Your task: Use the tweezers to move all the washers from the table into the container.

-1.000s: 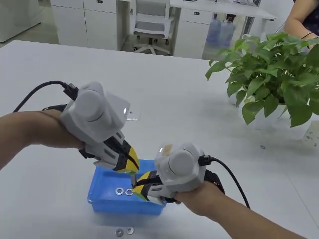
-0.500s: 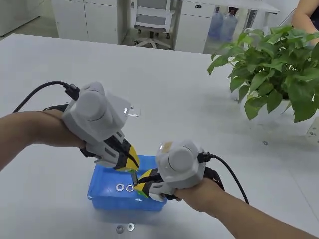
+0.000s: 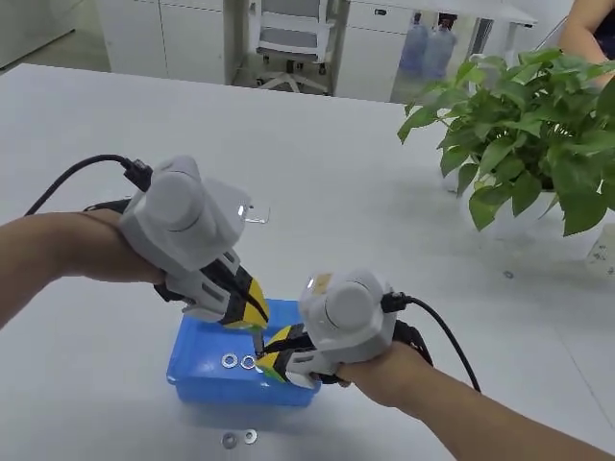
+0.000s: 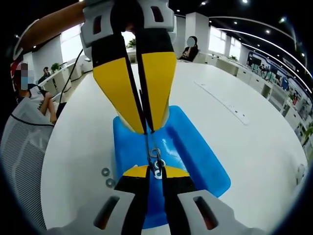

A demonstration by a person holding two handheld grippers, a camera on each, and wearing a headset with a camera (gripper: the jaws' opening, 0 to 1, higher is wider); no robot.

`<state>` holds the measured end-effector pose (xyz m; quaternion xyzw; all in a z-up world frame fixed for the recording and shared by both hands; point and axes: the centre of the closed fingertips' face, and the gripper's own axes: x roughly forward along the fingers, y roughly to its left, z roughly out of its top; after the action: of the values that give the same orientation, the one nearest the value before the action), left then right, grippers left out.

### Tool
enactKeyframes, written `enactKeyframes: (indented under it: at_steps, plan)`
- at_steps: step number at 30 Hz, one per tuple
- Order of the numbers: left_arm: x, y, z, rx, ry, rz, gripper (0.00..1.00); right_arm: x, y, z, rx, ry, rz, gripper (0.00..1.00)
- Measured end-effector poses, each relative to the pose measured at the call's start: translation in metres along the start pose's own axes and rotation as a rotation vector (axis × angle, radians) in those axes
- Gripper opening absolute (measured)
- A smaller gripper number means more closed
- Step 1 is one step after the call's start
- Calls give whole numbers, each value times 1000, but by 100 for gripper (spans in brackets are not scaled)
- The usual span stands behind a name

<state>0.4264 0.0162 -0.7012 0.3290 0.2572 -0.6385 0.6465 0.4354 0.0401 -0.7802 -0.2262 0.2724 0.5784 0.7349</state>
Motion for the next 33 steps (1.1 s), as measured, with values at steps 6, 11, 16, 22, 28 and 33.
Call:
enactKeyframes:
  at_steps: [6, 11, 16, 22, 28, 33]
  plan:
    - [-4, -1, 2, 4, 1, 3, 5, -3, 1, 4, -7, -11, -3, 11]
    - [-7, -3, 4, 7, 3, 4, 5, -9, 3, 14, -11, -43, -3, 12]
    - [-12, -6, 8, 12, 5, 5, 5, -12, 5, 21, -18, -60, -3, 13]
    - [-20, -7, 13, 21, 5, 9, 5, -16, 9, 28, -33, -76, -6, 13]
    - [-26, -12, 17, 23, 3, 6, 5, -19, 14, 35, -55, -90, -4, 12]
    - [-30, -18, 19, 26, 5, 2, 5, -22, 22, 37, -74, -92, 3, 12]
